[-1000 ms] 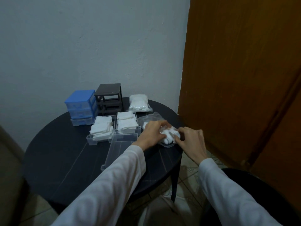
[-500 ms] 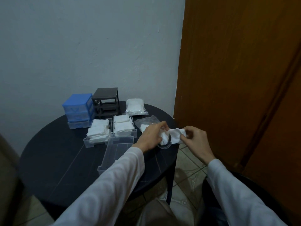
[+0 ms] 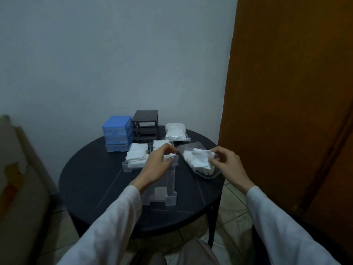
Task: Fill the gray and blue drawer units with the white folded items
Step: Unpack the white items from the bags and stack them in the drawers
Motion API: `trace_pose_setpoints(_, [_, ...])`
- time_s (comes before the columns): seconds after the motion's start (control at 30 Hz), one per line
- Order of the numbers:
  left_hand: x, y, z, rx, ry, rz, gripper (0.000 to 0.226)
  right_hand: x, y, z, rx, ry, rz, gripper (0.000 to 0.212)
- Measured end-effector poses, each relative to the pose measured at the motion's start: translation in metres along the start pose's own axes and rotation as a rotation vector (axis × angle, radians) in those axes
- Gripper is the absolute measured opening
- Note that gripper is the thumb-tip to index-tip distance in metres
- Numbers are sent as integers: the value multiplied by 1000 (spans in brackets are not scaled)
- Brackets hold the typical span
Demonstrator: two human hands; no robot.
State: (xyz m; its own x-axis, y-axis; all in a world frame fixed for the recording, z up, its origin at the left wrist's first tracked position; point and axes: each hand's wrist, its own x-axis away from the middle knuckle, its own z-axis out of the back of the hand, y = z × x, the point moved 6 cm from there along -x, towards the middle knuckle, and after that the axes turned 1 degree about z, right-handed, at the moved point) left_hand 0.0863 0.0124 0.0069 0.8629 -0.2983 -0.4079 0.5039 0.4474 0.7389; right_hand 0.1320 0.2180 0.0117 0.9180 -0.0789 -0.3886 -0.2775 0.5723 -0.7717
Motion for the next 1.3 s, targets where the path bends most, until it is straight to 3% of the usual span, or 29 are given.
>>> trace_pose_setpoints(0.13, [24,-47,28,87,132,172,26,0,-17,-37,-35,-140,7,18])
trace_pose_setpoints(0.27, [37,-71,23,164,121,283,35,2,-34,-71,-97,-294,50,30])
trace_pose_setpoints(0.43, [49,-80,16,271,136,332,49,0,-43,-102,48,-391,131,22])
trace_pose_setpoints(0.63, [52,-86,15,383,156,367,48,2,-43,-133,260,-560,167,16])
trace_pose_setpoints(0.8, [53,-89,14,418,153,374,47,2,-46,-139,497,-488,226,19])
trace_pose_setpoints(0.87, [54,-90,14,429,162,381,47,3,-48,-140,499,-460,254,7])
trace_pose_setpoints(1.03, [53,-88,14,408,148,372,48,7,-53,-143,609,-457,303,4])
trace_pose_setpoints(1.3, [56,-82,17,340,141,357,48,9,-55,-145,586,-473,339,12])
